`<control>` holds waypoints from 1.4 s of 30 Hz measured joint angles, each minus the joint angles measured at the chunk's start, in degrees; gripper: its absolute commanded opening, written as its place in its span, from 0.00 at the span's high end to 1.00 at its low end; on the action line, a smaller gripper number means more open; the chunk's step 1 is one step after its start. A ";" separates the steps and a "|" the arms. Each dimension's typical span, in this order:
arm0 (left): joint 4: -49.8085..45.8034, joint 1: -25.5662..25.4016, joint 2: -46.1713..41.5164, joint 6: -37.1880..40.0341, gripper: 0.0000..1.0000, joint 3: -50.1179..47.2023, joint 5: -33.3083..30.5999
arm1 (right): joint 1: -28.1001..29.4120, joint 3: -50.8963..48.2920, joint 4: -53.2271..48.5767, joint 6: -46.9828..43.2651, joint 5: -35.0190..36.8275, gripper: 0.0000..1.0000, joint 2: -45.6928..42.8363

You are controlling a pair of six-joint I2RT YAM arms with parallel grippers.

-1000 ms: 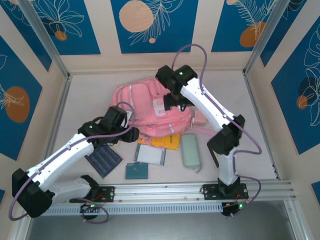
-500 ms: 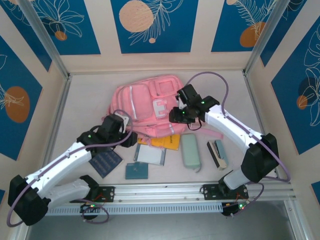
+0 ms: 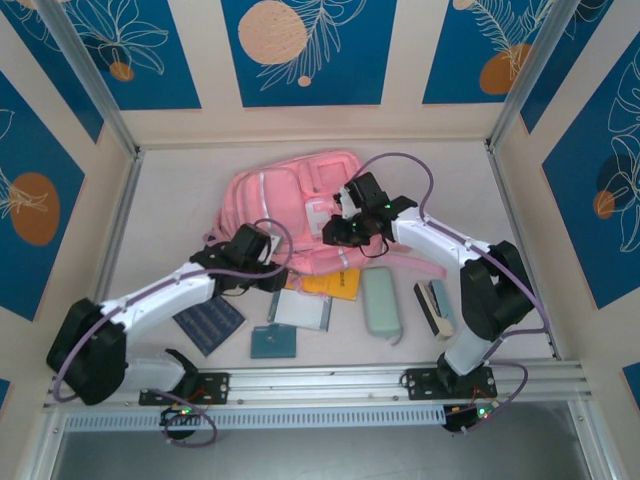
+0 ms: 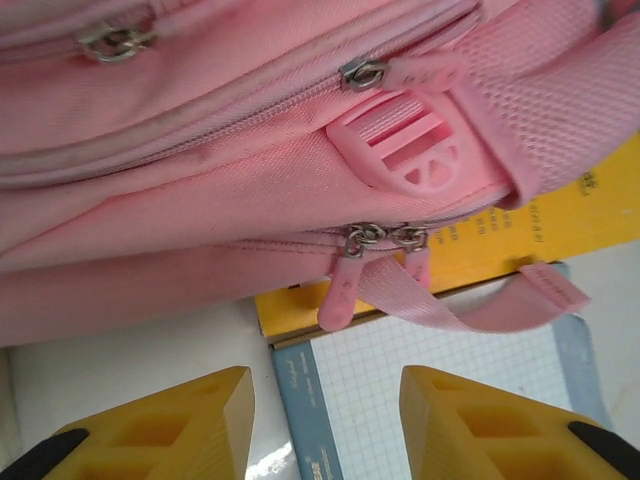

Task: Pack the student bag
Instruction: Unzip the student bag at the center of the table.

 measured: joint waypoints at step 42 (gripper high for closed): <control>-2.91 -3.19 8.44 2.91 1.00 8.90 -3.74 | -3.28 -1.46 0.76 4.92 -2.51 0.70 1.60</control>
